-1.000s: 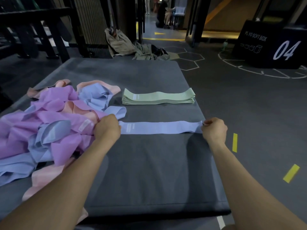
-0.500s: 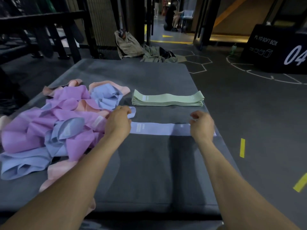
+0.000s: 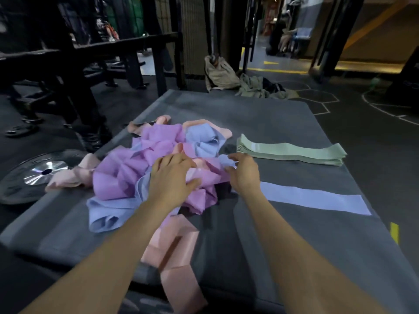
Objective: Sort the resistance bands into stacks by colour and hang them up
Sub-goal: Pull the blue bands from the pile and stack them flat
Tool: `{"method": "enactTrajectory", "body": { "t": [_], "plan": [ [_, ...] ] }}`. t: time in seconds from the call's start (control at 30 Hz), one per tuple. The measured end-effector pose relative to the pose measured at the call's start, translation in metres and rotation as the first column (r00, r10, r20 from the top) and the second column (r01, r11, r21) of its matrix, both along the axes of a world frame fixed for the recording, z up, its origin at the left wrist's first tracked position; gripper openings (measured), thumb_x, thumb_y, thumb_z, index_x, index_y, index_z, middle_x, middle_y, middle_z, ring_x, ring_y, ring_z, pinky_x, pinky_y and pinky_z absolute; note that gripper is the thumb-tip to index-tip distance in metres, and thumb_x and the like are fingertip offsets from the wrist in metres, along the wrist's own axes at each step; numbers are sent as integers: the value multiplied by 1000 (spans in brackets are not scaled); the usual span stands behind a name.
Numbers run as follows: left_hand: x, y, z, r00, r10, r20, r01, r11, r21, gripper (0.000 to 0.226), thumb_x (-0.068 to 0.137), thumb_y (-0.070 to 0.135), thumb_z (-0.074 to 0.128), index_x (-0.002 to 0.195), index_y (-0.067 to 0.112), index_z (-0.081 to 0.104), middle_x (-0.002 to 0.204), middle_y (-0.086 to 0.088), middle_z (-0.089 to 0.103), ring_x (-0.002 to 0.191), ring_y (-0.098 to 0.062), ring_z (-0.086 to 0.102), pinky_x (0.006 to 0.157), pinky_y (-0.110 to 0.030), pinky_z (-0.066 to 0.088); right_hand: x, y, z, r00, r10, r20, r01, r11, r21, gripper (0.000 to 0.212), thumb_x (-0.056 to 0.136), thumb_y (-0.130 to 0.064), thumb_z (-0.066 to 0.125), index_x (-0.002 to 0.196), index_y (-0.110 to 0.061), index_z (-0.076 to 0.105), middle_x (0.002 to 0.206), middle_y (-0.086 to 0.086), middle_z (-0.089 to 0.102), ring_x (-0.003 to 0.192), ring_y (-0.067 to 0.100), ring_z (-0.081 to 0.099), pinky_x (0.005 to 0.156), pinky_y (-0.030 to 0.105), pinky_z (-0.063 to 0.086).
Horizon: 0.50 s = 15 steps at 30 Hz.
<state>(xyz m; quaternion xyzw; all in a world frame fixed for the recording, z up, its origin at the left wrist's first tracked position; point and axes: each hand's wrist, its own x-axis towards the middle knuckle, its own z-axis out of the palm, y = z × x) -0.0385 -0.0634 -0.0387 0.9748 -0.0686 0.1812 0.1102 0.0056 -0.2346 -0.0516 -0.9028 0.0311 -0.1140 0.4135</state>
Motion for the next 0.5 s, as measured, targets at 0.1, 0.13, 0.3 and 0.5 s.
{"method": "enactTrajectory", "body": {
  "t": [0.1,0.13,0.3,0.5],
  "plan": [
    [-1,17,2,1000,-13,12,13,999,-37,37,82,46,62,116,31,60,125,9,54,118,-21,46,97,-33,26,3,26,7,997,27,67,-27,1000,1,28,86,-6,57,113,-6,64,117,14,62,106,30,58,89,30,42],
    [-2,21,4,1000,-17,9,17,998,-68,37,84,46,61,117,30,60,125,8,55,118,-21,47,97,-33,27,2,36,10,995,58,86,-59,998,19,25,86,-4,55,110,-4,65,114,14,64,104,30,59,89,32,43],
    [-2,54,5,994,64,-90,-86,961,-264,39,87,37,48,120,16,55,120,-9,55,113,-34,50,92,-40,39,-6,76,12,962,272,12,-270,960,-80,19,87,-9,55,102,-6,68,107,12,68,99,29,61,86,36,48],
    [-25,94,9,932,195,-306,-265,942,-205,64,79,25,66,136,19,36,139,-11,27,130,-31,26,105,-36,25,-16,83,13,956,292,-19,-291,944,-157,19,89,-15,53,94,-9,71,97,9,69,89,27,61,73,30,46]
  ]
}}
